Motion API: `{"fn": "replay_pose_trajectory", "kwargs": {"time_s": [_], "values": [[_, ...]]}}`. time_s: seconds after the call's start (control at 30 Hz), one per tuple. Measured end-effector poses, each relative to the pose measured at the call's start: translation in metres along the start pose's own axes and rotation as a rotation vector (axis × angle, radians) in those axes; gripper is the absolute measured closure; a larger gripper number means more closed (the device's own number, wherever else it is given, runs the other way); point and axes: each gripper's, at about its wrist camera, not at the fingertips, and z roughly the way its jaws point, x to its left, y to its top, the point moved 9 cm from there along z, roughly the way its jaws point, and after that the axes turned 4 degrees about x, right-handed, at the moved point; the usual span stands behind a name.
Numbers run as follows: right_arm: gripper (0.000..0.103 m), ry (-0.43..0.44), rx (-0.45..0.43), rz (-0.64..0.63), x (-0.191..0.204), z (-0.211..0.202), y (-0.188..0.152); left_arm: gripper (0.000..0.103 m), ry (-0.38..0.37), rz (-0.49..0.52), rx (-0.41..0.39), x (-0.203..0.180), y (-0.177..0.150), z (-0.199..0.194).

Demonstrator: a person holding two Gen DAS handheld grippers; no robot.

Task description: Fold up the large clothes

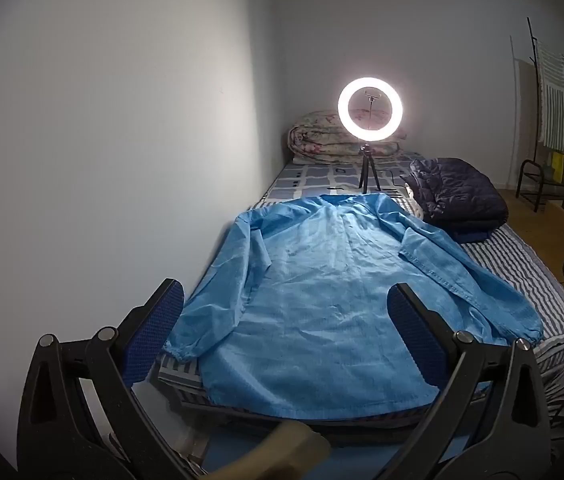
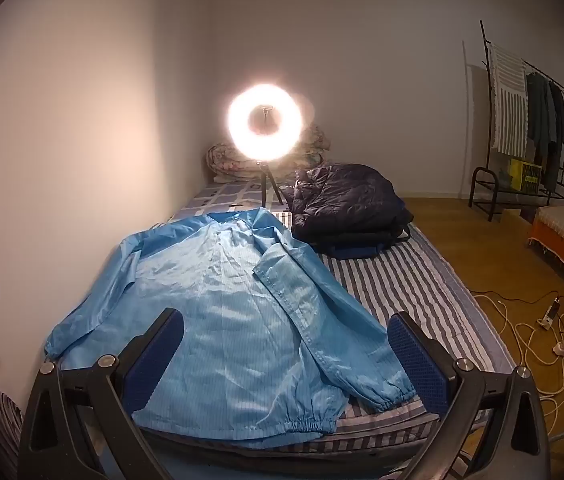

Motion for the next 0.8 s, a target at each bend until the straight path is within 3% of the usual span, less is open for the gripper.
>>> {"fn": "replay_pose_trajectory", "kwargs": {"time_s": [0.8], "values": [[0.000,0.001,0.000,-0.003,0.005,-0.004,0.010,0.000,0.017,-0.003,-0.047,0.005,0.010,-0.010]]}}
